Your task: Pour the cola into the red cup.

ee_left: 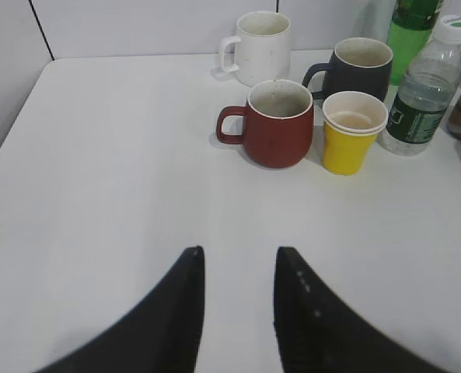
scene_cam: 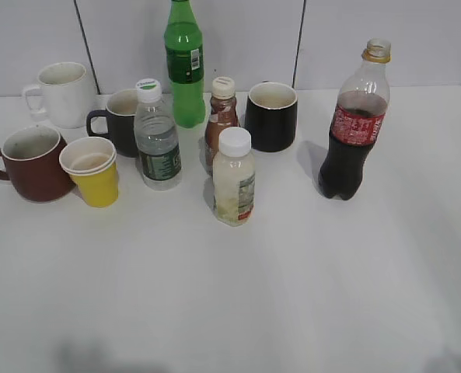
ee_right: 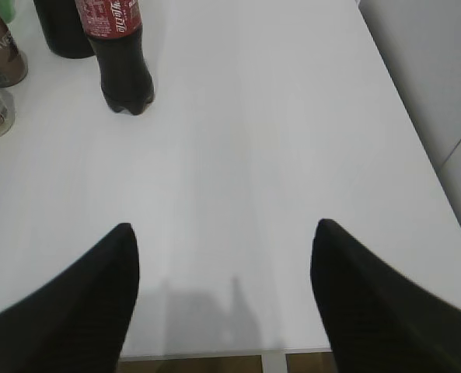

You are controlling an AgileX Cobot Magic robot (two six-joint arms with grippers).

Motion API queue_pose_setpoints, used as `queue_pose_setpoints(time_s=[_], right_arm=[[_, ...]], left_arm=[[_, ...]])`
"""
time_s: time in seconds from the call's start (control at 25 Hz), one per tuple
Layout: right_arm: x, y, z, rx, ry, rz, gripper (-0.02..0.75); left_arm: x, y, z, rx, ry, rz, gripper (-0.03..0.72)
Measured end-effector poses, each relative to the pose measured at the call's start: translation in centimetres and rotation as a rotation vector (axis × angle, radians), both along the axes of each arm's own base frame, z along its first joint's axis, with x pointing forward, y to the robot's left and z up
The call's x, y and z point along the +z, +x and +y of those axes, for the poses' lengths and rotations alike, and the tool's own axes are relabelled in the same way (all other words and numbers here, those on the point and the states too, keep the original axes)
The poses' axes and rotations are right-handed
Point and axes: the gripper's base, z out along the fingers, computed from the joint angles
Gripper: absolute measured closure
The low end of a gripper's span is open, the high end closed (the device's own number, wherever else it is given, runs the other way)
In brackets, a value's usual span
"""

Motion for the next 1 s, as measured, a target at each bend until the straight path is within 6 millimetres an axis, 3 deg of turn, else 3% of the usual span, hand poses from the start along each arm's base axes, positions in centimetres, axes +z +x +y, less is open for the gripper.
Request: queue_pose_setpoints(time_s=[1.0], right_arm=[[0.00,0.00,0.09,0.006,0.009,0.000,0.219]], left_arm=[[0.00,0.00,0.00,0.000,0.000,0.000,0.452]])
